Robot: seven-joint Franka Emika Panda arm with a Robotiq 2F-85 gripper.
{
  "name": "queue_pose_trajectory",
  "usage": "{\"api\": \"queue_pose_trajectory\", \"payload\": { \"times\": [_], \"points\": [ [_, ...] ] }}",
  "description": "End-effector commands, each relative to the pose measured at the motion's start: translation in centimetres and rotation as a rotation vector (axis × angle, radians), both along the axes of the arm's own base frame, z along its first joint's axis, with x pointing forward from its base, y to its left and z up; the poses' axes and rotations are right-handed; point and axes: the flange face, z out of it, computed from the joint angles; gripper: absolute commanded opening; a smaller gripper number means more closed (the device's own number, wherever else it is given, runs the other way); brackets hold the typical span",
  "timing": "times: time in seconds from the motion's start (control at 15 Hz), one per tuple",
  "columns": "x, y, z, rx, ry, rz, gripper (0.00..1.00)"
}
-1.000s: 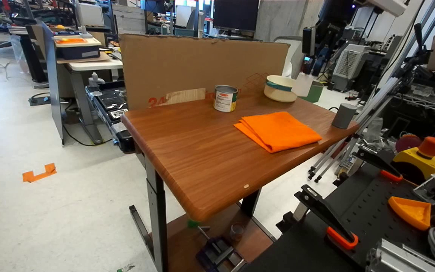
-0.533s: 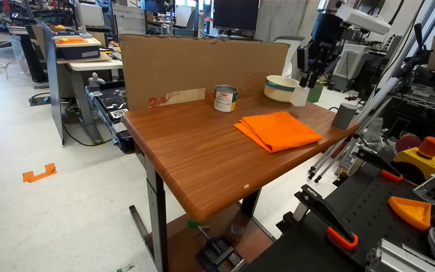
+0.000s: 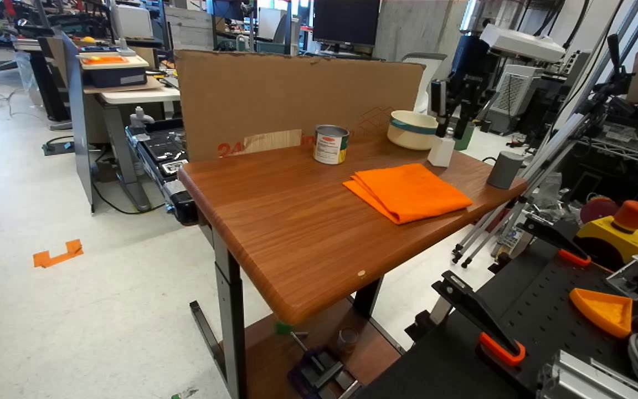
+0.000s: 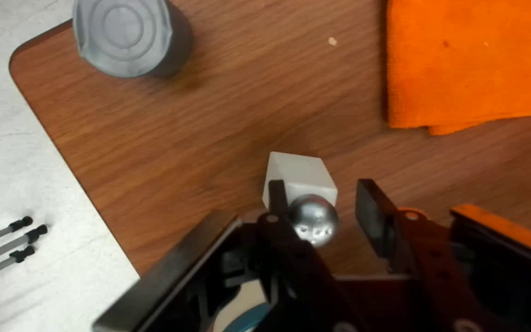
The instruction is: Remove the salt cellar from the white pot.
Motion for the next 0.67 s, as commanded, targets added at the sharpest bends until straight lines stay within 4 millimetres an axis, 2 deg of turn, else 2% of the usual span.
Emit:
{"api": "queue_pose_trajectory", "payload": {
  "times": [0.0,0.2,0.27,0.33,0.4,0.47,0.6],
  "points": [
    [-2.9,2.3,5.1,0.151,-0.015,-0.108,0.76],
    [-5.5,3.6,9.5,0.295,-0.089,-0.135,0.97],
    [-6.5,3.9,11.2,0.333,-0.086,-0.201,1.00],
    [-3.5,3.4,8.1,0.262,-0.063,-0.147,0.87],
    [-4.4,3.6,9.8,0.290,-0.077,-0.165,0.96],
    [-5.2,3.8,11.0,0.302,-0.086,-0.172,1.00],
    [-6.1,3.9,11.7,0.310,-0.092,-0.181,1.00]
  ]
}}
